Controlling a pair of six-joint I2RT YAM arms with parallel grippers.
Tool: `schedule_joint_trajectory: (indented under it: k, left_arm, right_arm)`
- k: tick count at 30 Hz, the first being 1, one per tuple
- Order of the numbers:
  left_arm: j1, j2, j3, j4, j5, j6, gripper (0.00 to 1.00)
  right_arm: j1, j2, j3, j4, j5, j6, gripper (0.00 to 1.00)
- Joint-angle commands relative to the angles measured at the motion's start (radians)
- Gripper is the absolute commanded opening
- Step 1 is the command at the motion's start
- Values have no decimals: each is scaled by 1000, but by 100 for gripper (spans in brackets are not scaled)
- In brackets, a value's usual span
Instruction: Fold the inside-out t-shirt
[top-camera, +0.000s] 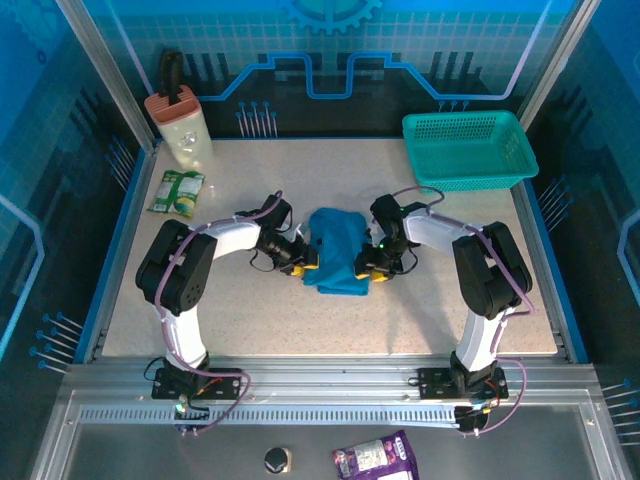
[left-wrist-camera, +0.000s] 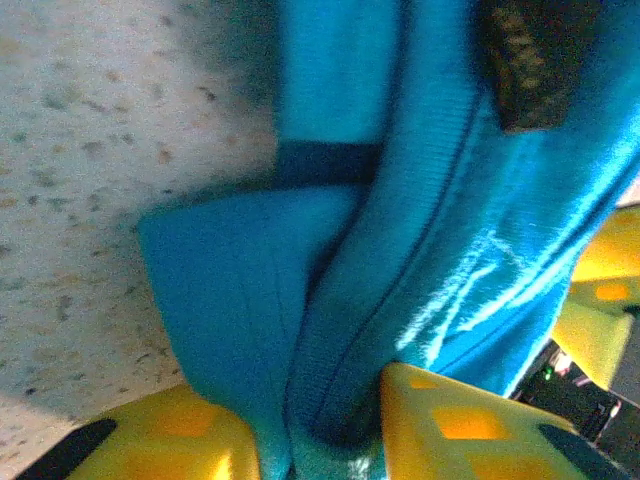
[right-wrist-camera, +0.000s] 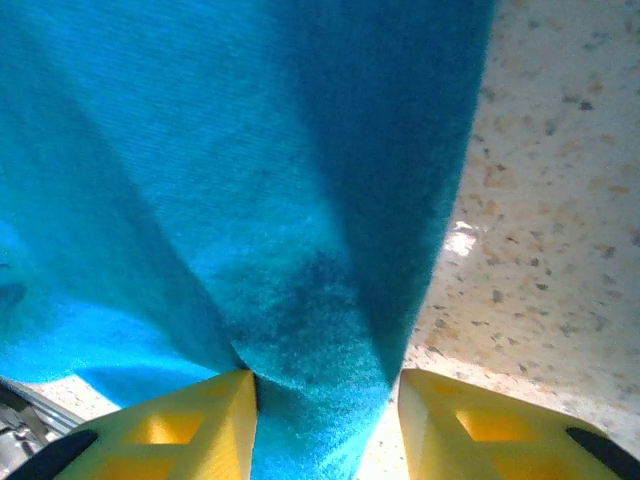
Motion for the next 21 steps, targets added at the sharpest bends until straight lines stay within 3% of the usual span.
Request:
schedule_joint_trajectory:
  k: [1,9,16,21]
  left_arm:
    - [-7,-12,-20,65,90,-40,27]
    - [-14,-67,-15,157,160,-128,1]
    - [-50,-108,18,215,190,-210,0]
    - [-74,-100,-74,422,198,-364,0]
  right_arm:
    - [-6,3,-25,89,-77,44,41]
    - [-12,-27,-45,120,-110,60,34]
    - [-58,-85,-75,102,-83,52,36]
    - [-106,-129,-106,87,-52,39,38]
